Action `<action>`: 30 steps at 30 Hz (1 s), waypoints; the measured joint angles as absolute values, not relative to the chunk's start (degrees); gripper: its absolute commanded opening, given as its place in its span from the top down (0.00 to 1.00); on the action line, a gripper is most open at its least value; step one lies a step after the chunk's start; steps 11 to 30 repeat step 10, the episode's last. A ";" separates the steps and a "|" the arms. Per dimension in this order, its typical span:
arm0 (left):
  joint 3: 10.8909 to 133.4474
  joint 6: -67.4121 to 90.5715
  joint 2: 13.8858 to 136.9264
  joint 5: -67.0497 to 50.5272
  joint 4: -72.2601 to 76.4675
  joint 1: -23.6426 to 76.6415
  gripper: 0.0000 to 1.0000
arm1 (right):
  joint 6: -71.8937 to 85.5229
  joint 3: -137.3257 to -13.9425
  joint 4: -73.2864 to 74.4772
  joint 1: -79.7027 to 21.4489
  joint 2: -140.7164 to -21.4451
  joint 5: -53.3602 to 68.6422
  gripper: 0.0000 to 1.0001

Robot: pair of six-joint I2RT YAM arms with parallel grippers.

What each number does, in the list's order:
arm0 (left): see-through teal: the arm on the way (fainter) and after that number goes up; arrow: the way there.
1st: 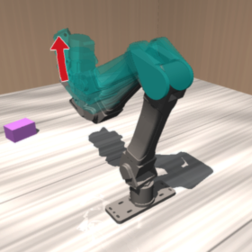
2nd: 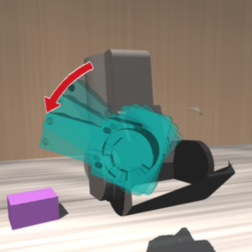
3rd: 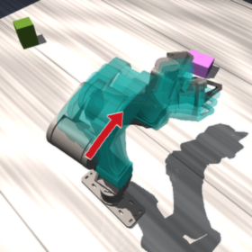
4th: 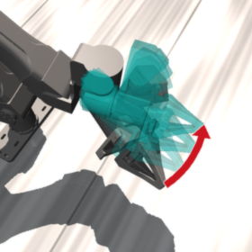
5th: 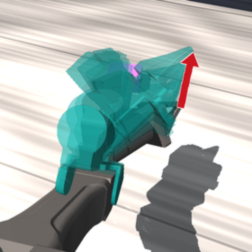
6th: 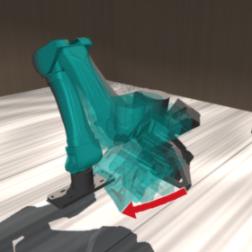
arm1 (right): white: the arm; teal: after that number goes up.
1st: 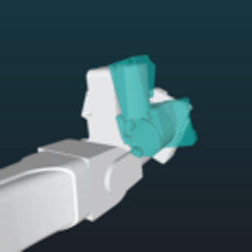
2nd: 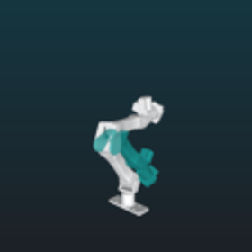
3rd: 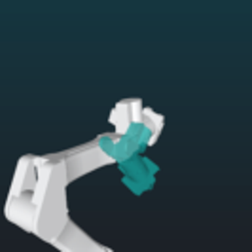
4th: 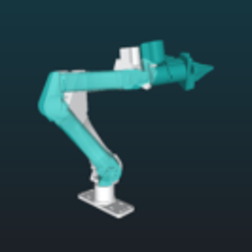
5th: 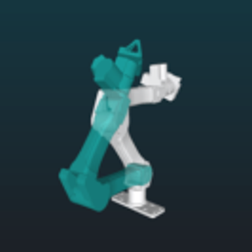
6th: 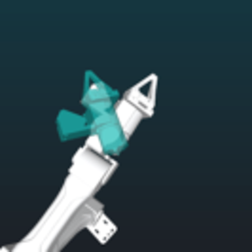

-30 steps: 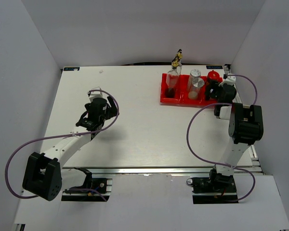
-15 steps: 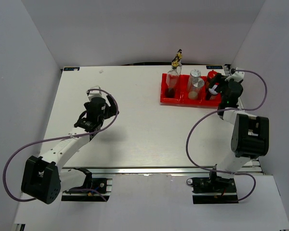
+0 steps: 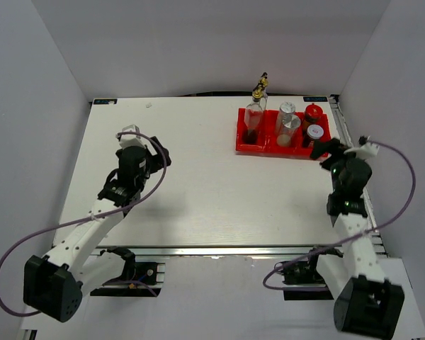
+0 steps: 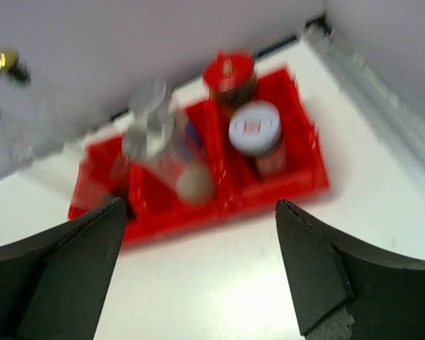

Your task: Organize the condiment bottles

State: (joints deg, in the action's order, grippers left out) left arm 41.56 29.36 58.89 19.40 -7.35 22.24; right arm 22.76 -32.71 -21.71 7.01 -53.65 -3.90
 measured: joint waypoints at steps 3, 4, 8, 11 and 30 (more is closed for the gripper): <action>40.36 29.43 55.00 20.27 -7.27 22.22 0.02 | 25.02 -23.27 -17.52 7.01 -43.07 -0.67 0.11; 39.75 29.45 53.63 20.47 -7.35 22.22 0.02 | 25.32 -20.75 -16.10 7.01 -40.29 0.21 0.10; 38.85 29.45 50.11 20.64 -7.62 22.22 0.02 | 25.36 -16.34 -12.25 7.01 -34.35 1.26 0.10; 38.83 29.47 49.41 20.93 -7.64 22.22 0.02 | 25.30 -16.03 -11.31 7.01 -33.36 1.23 0.11; 38.83 29.47 49.41 20.93 -7.64 22.22 0.02 | 25.30 -16.03 -11.31 7.01 -33.36 1.23 0.11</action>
